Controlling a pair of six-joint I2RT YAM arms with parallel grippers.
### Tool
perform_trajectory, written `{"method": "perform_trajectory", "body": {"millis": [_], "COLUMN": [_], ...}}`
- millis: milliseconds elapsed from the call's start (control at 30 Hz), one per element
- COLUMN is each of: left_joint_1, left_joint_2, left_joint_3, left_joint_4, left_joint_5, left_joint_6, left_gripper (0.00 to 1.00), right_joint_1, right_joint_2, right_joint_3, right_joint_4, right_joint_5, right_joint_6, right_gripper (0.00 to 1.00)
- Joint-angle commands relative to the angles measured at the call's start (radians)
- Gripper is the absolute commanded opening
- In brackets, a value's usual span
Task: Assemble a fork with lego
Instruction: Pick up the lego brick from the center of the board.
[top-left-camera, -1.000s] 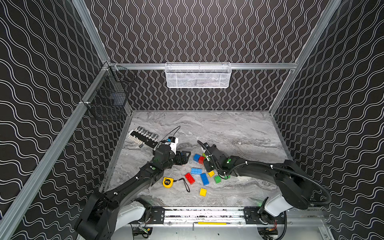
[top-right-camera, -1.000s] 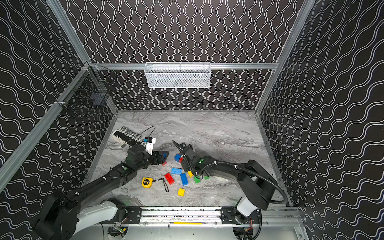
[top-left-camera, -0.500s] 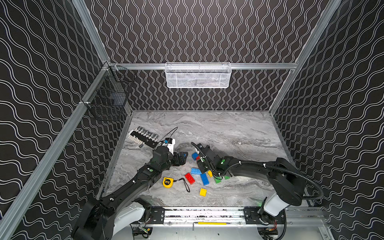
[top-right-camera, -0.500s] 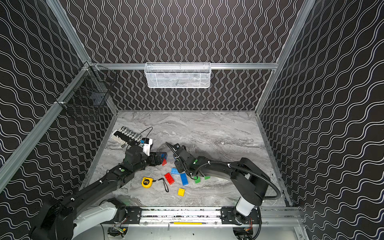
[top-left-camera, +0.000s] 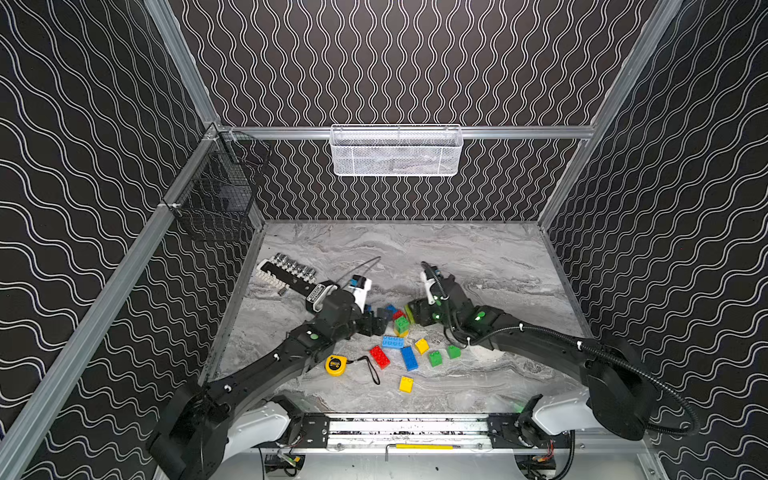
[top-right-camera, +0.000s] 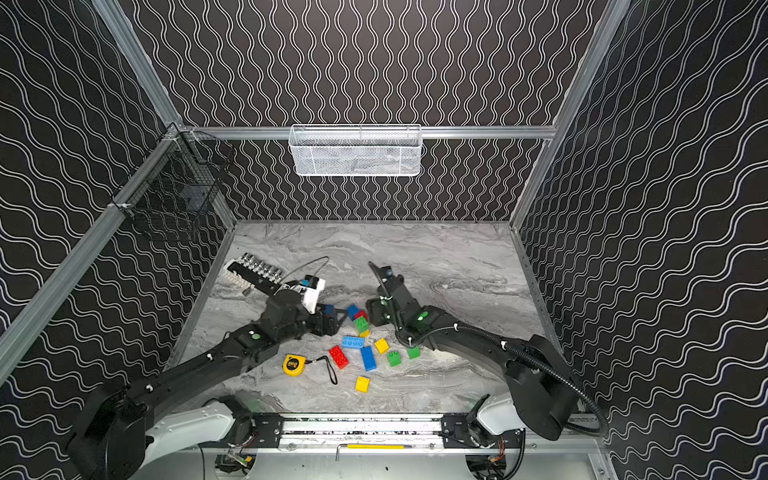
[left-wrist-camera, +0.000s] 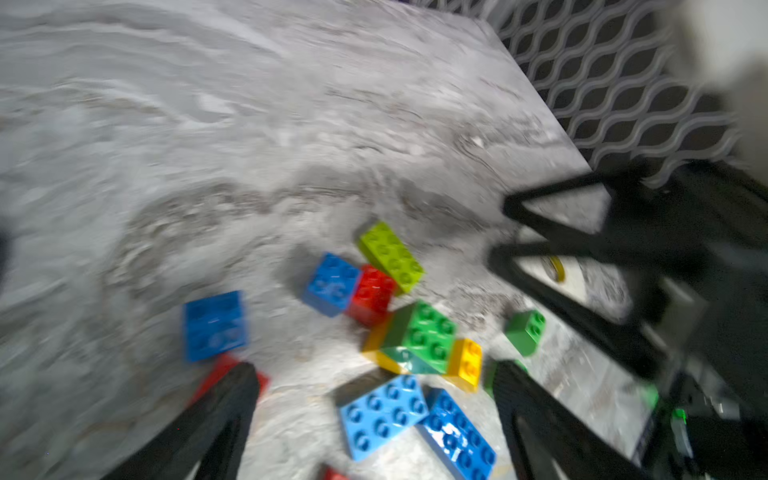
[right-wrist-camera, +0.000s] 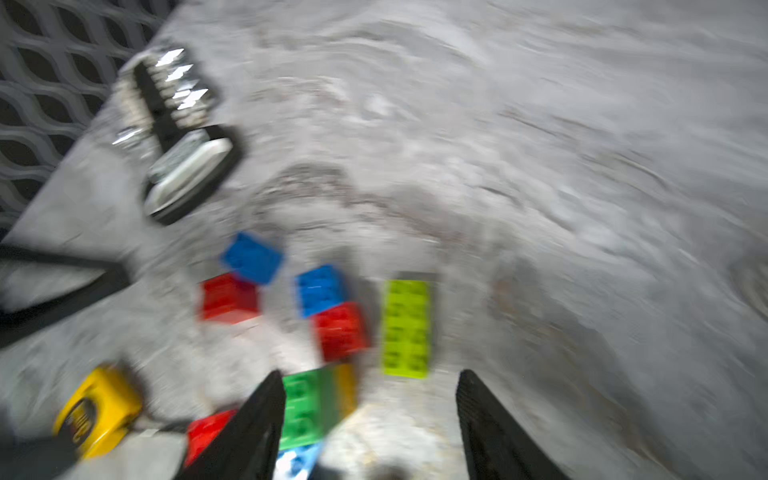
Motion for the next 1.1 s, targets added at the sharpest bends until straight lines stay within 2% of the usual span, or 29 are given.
{"method": "perform_trajectory", "body": {"millis": [0, 200, 400, 567, 1067], "left_joint_1": [-0.061, -0.064, 0.067, 0.105, 0.114], "left_joint_2": [0.049, 0.057, 0.002, -0.022, 0.003], "left_joint_3": [0.021, -0.033, -0.115, -0.116, -0.107], "left_joint_4": [0.020, 0.126, 0.209, 0.180, 0.190], "left_joint_5": [-0.070, -0.077, 0.034, 0.056, 0.070], "left_joint_6": [0.040, -0.047, -0.128, -0.117, -0.115], "left_gripper": [0.92, 0.88, 0.85, 0.83, 0.82], "right_joint_1": [-0.047, -0.050, -0.042, -0.025, -0.008], "right_joint_2": [0.039, 0.154, 0.271, 0.340, 0.453], "right_joint_3": [0.010, 0.103, 0.215, 0.273, 0.362], "right_joint_4": [-0.086, -0.179, -0.250, -0.306, -0.380], "right_joint_5": [-0.100, -0.168, -0.132, -0.091, -0.028], "right_joint_6": [0.054, 0.003, -0.035, -0.051, -0.050], "right_gripper": [0.63, 0.59, 0.55, 0.54, 0.50]}}
